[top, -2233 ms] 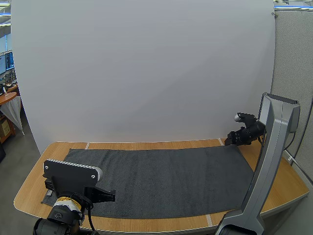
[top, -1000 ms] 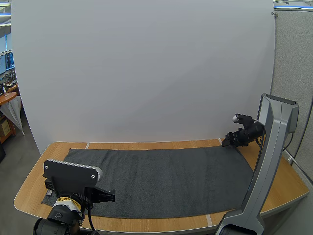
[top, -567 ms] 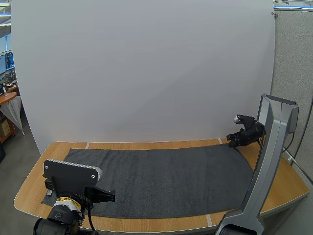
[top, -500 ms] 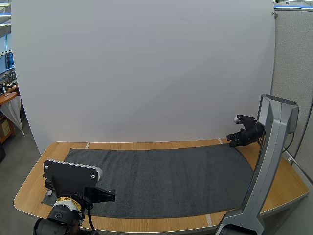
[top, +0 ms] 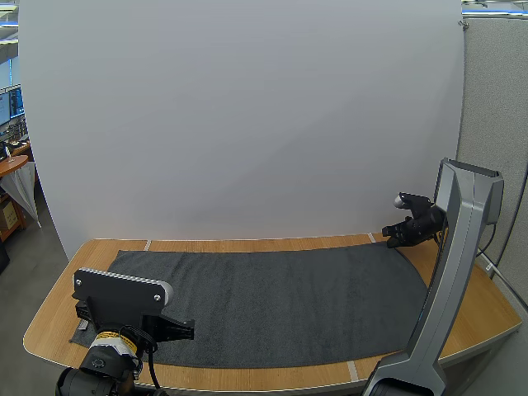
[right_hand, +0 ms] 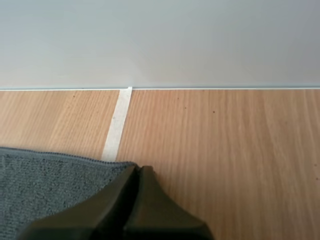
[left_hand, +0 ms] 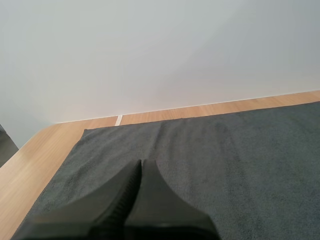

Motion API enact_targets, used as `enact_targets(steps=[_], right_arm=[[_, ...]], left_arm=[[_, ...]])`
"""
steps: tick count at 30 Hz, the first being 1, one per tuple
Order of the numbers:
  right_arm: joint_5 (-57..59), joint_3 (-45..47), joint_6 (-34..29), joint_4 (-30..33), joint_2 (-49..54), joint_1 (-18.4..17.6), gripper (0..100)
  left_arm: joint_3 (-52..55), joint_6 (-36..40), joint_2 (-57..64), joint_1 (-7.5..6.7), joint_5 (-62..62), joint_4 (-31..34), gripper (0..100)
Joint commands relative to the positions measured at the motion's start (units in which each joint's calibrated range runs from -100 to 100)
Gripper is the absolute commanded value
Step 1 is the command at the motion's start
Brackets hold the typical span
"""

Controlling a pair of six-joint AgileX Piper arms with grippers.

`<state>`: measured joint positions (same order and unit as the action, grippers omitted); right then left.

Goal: Fold the towel

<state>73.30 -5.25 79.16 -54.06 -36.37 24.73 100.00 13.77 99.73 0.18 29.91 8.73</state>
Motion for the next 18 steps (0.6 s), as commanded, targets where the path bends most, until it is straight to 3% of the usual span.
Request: enact_targets(steps=[1, 14, 18], right_arm=[[-0.76, -0.22, -0.1, -0.12, 2.35, 0.17, 0], [0.27, -0.22, -0.1, -1.95, 5.04, 0.17, 0], [5.26, -0.22, -0.1, -2.7, 7.04, 0.17, 0]], left_arm=[[0.0, -0.11, 0.27, 0.06, -1.35, -0.2, 1], [0.0, -0.11, 0.27, 0.06, -1.35, -0.2, 1], [0.0, -0.11, 0.27, 0.06, -1.35, -0.2, 1]])
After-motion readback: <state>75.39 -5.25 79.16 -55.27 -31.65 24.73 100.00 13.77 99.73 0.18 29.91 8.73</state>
